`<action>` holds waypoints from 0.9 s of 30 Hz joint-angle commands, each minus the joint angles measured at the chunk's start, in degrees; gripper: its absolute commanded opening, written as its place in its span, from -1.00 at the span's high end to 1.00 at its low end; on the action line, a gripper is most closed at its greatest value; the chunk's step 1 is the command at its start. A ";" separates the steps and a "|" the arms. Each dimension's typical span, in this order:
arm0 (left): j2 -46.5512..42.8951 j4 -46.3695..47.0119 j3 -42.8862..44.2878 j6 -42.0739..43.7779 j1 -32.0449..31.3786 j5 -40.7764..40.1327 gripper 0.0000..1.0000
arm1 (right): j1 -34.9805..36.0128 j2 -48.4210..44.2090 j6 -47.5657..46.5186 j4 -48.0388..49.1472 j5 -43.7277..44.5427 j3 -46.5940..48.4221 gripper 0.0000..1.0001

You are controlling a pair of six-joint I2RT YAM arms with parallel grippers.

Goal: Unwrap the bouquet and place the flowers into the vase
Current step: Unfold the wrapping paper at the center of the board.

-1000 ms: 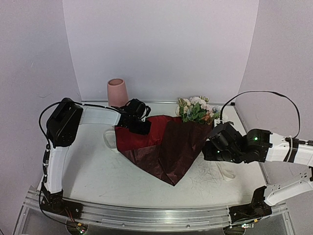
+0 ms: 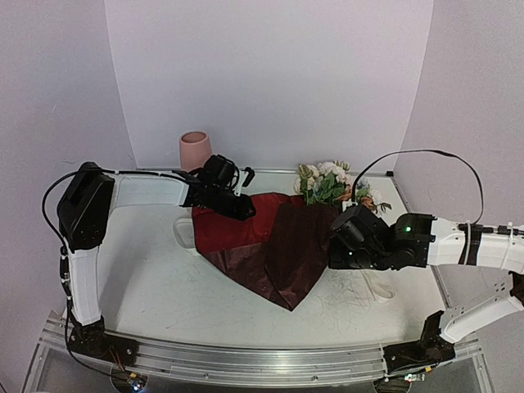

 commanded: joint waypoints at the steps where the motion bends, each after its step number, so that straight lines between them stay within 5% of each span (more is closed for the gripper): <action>1: 2.17 1.03 4.14 0.33 0.03 9.06 0.48 | 0.20 -0.46 0.08 0.82 -0.81 0.00 0.49; 11: 10.33 1.02 10.11 -3.75 0.02 18.44 1.00 | 0.26 -1.72 -2.55 1.42 -1.88 -0.22 0.49; 27: 12.79 2.47 14.18 -8.18 -6.15 27.85 1.00 | 0.27 -9.88 -2.23 1.61 0.71 -2.44 0.46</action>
